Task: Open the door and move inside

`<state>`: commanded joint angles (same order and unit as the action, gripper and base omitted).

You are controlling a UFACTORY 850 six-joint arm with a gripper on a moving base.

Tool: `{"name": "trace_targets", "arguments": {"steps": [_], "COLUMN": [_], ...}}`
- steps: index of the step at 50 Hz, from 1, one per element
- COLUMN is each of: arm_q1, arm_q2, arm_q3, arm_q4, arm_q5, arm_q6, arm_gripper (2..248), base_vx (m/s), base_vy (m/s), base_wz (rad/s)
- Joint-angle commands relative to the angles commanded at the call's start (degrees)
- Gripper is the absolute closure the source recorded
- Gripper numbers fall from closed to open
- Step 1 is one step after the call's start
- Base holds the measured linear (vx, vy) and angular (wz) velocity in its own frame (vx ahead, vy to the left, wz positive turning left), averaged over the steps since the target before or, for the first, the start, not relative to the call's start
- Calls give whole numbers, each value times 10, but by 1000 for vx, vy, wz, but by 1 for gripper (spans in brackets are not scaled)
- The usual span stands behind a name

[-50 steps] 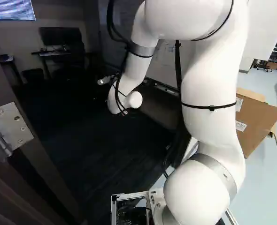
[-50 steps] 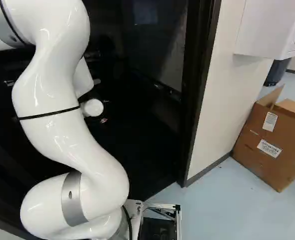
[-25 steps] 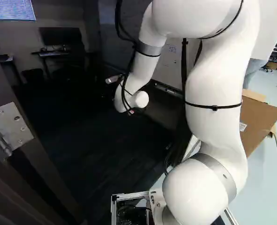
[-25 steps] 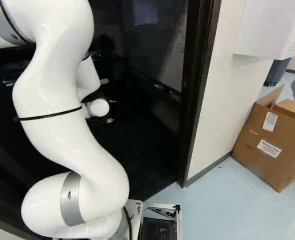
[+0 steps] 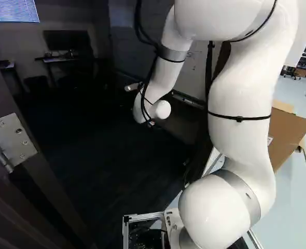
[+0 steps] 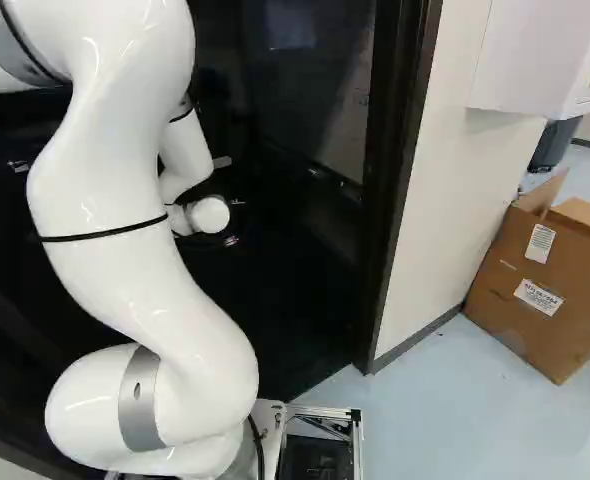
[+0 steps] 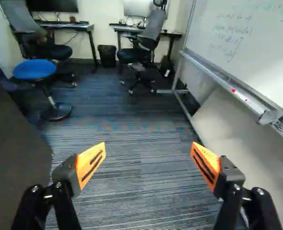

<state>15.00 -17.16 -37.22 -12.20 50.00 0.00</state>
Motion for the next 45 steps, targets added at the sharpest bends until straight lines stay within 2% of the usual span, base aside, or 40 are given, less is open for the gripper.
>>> {"name": "trace_targets", "arguments": {"steps": [23, 45], "arm_q1": [-40, -77], "arm_q2": [20, 57], "arm_q3": [24, 68], "arm_q4": [0, 0], "arm_q5": [0, 0], "arm_q6": [0, 0], "arm_gripper": [3, 3], "base_vx": [0, 0], "base_vy": [0, 0], "base_wz": [0, 0]}}
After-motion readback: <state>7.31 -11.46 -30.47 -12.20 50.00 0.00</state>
